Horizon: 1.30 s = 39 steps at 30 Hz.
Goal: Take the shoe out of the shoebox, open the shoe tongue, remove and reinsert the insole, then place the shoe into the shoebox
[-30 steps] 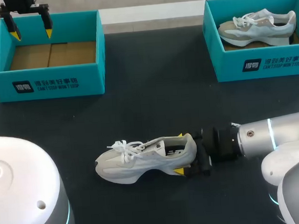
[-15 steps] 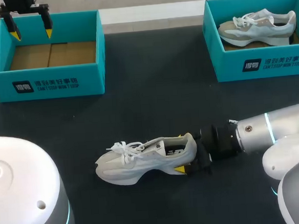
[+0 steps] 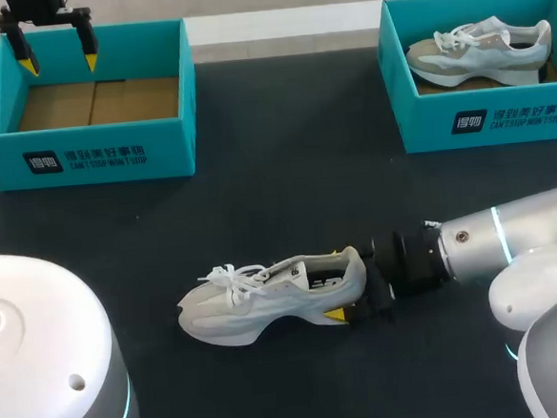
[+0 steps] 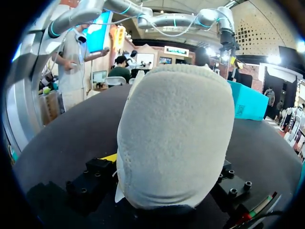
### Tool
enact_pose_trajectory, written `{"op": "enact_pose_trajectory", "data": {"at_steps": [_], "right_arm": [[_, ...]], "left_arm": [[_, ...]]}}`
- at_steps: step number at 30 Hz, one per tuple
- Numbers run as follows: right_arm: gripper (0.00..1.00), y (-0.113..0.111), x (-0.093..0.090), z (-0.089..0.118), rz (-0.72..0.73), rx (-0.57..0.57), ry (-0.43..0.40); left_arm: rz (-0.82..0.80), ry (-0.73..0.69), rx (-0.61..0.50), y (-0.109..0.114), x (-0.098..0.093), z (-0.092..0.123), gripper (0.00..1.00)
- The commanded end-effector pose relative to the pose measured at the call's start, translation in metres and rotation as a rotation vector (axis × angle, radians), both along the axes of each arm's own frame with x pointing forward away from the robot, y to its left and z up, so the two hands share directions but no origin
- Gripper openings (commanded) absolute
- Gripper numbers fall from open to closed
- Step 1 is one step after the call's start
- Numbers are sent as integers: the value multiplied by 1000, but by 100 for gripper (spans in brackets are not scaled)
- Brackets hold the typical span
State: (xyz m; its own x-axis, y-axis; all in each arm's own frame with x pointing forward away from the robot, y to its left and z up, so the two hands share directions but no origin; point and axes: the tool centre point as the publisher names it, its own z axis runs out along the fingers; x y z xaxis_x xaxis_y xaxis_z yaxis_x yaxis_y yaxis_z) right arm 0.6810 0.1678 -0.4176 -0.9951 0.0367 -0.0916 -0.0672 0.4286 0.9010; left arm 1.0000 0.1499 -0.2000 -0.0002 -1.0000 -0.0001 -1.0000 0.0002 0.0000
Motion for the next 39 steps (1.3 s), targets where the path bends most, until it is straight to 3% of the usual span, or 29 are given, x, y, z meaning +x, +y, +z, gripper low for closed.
{"op": "enact_pose_trajectory", "data": {"at_steps": [1, 3, 9, 15, 36, 39], "right_arm": [[0, 1, 2, -3, 1, -7, 1], [0, 1, 2, -3, 1, -7, 1], [0, 1, 2, -3, 1, -7, 1], [0, 1, 2, -3, 1, -7, 1], [0, 1, 2, -3, 1, -7, 1], [0, 1, 2, -3, 1, -7, 1]], "left_arm": [[0, 0, 0, 0, 0, 0, 100], [6, -51, 8, -18, -15, 6, 100], [116, 2, -4, -70, -59, 0, 100], [244, 34, 20, -101, -92, -6, 100], [244, 34, 20, -101, -92, -6, 100], [221, -38, 39, -118, -120, -5, 100]]}}
